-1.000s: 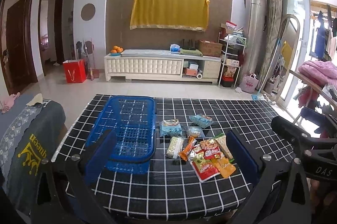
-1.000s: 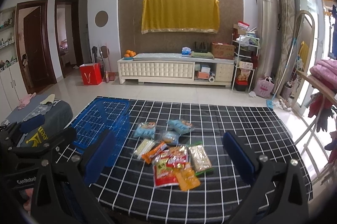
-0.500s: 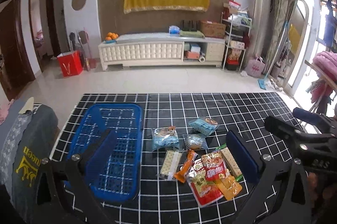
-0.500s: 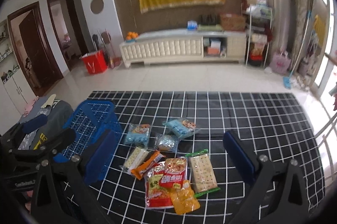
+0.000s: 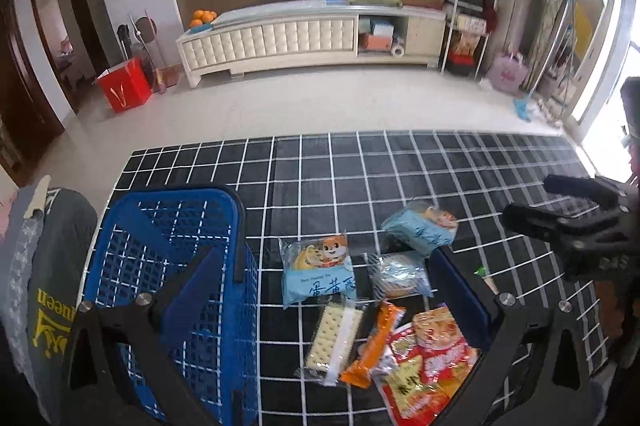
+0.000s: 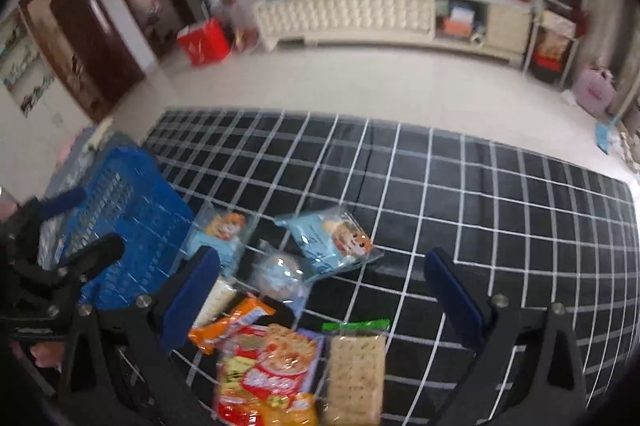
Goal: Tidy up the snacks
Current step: 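Reach the right gripper to the light blue Dan Huang Su bag and grasp it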
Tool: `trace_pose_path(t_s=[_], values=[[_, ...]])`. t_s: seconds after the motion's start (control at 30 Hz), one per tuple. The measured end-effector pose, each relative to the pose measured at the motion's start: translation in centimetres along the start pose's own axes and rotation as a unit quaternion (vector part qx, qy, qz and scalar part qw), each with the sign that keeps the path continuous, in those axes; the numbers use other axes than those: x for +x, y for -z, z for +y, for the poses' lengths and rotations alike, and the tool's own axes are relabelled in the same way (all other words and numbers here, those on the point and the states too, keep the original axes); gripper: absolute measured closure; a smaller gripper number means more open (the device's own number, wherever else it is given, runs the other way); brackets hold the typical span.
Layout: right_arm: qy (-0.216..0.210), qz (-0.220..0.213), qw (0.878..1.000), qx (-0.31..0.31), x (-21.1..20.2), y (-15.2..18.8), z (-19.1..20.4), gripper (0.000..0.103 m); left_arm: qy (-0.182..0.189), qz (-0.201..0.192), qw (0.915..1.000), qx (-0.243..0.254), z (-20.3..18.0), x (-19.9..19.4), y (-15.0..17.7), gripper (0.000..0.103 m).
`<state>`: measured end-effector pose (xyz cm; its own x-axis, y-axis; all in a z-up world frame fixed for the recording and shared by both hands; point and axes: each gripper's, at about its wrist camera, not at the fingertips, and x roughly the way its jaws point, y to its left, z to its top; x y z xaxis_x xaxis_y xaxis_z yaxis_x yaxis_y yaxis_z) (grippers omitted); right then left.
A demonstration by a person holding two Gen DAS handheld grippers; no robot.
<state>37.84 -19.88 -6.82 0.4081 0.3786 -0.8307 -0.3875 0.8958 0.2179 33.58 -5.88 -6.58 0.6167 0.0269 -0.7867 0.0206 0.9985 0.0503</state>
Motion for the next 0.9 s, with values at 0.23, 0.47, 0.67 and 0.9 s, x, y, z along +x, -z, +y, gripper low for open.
trace_pose_path(t_s=[0.23,0.47,0.67,0.9], values=[[-0.016,0.064,0.997,-0.041,7.7,-0.5,-0.3,0.0,-0.023,0.04,0.9989,0.01,-0.6,4.4,0.1,0.0],[-0.017,0.11,0.992,-0.064,13.3,-0.9,-0.9,0.001,-0.039,0.061,0.9971,0.025,-0.8,7.2,0.5,0.0],[-0.033,0.123,0.99,-0.066,15.6,-0.4,-1.6,0.027,-0.033,0.07,0.9966,0.029,-0.7,8.0,0.4,0.0],[-0.032,0.079,0.995,-0.044,11.9,1.1,-1.9,0.032,0.04,0.115,0.9925,-0.013,0.0,9.0,-0.6,0.0]])
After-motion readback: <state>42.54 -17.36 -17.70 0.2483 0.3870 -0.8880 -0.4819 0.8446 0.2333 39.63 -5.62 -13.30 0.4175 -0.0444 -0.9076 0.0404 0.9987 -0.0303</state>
